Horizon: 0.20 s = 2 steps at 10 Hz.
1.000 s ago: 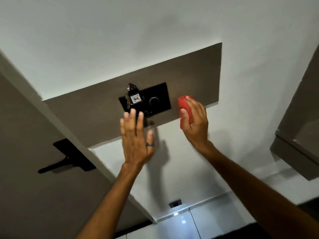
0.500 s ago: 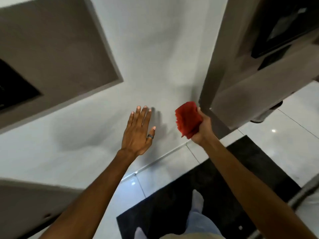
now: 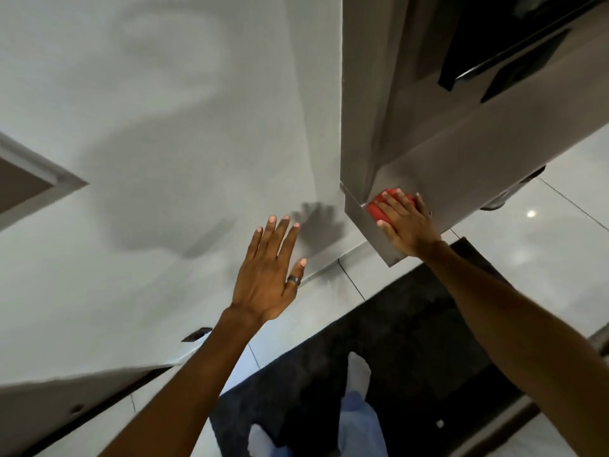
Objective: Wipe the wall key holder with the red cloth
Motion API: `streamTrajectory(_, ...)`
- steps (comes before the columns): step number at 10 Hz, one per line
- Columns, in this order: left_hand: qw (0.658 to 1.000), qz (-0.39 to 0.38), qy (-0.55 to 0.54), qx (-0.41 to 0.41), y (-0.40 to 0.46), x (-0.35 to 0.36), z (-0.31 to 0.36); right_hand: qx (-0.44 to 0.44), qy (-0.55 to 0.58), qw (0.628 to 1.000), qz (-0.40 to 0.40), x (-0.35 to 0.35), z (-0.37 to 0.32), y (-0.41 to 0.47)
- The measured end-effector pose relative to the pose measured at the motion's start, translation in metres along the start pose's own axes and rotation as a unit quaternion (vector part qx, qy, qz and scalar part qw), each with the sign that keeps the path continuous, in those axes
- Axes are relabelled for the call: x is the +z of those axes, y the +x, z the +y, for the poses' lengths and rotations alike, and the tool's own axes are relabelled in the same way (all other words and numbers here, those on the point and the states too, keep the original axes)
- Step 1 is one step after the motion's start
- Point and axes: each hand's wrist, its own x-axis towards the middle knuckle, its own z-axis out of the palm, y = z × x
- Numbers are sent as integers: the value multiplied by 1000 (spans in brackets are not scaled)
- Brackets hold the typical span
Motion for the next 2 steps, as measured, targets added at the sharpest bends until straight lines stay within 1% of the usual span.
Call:
streamTrajectory(1,999,27,23,-6,-9,-4,1,-11,-26,1000,-8,-13,-4,-3)
streamTrajectory(2,997,72,13,-17,-16,-19,2,-34,-26,998,46,-4,-36,-13)
